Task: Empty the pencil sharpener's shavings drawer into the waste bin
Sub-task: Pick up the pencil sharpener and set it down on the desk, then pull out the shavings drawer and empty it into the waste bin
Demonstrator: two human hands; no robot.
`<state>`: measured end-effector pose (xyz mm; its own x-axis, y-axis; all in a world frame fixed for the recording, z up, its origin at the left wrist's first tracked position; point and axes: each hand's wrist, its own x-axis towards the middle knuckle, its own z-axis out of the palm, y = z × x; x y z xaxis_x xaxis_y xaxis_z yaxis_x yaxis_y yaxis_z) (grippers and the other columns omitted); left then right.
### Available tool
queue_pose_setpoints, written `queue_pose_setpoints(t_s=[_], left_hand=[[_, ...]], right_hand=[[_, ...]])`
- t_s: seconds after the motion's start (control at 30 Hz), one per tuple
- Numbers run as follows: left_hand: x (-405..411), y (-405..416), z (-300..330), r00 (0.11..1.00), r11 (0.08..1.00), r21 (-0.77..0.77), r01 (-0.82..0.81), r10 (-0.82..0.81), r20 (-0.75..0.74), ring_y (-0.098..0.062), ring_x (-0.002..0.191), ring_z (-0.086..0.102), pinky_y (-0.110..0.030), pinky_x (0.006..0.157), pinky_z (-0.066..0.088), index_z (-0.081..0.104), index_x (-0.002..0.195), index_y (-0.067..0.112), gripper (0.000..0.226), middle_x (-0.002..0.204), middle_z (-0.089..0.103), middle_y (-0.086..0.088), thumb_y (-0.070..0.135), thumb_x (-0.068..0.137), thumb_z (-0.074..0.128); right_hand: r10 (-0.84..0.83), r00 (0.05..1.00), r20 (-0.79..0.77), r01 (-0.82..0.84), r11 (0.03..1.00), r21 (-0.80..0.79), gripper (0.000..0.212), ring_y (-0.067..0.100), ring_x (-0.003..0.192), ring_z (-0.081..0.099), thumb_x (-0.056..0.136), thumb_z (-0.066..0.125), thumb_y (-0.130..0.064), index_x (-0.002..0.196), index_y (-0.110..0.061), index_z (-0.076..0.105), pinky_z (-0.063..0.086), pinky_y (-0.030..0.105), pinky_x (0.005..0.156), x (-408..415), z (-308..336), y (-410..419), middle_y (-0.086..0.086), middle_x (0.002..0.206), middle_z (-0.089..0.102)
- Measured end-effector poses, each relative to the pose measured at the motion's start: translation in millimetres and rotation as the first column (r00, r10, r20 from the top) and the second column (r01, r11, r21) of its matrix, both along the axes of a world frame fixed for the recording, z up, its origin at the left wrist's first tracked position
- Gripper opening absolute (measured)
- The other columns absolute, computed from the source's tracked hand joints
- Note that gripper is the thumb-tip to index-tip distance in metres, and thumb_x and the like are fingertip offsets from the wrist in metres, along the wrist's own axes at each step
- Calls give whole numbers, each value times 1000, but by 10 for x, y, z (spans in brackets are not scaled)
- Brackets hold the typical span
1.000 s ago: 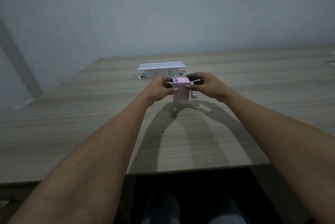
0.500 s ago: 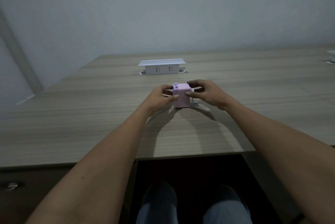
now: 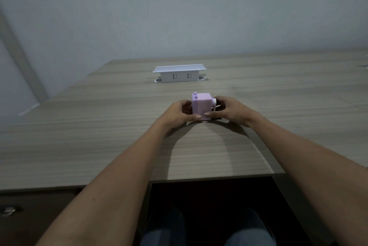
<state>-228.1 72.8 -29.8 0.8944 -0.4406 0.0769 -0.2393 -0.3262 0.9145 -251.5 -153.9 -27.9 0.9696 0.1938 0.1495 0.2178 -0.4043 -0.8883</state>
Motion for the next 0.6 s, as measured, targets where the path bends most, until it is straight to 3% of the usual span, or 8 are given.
queue_pose_setpoints(t_s=[0.1,0.17,0.37,0.6], left_hand=[[29,31,-27,1000,1000,-27,-2,2,-15,-22,110,71,-34,97,56,58,136,5,65,119,74,-9,6,77,84],[40,42,-45,1000,999,-44,-5,4,-23,-24,111,71,-34,98,56,59,136,4,65,119,74,-13,5,76,84],[21,266,-44,997,996,-56,-67,64,-40,-20,113,67,-17,84,57,49,143,3,76,127,68,-13,4,75,85],[-38,770,-34,988,986,-68,-150,147,-42,-23,114,67,-22,87,57,48,145,6,79,130,66,-15,2,75,84]], right_hand=[[12,1000,1,-12,999,-48,48,17,94,71,81,83,-12,125,-8,66,57,21,79,36,9,-16,10,113,75],[14,1000,-6,-14,997,-76,48,22,102,72,79,84,-17,123,-11,67,59,31,87,64,10,-37,9,113,75],[12,999,-35,-15,997,-82,50,27,108,71,78,85,-21,123,-12,67,57,39,95,73,16,-48,10,114,75],[-12,998,-54,8,998,-65,47,19,98,71,79,84,-18,122,-8,68,54,24,83,-18,36,-21,11,113,75]])
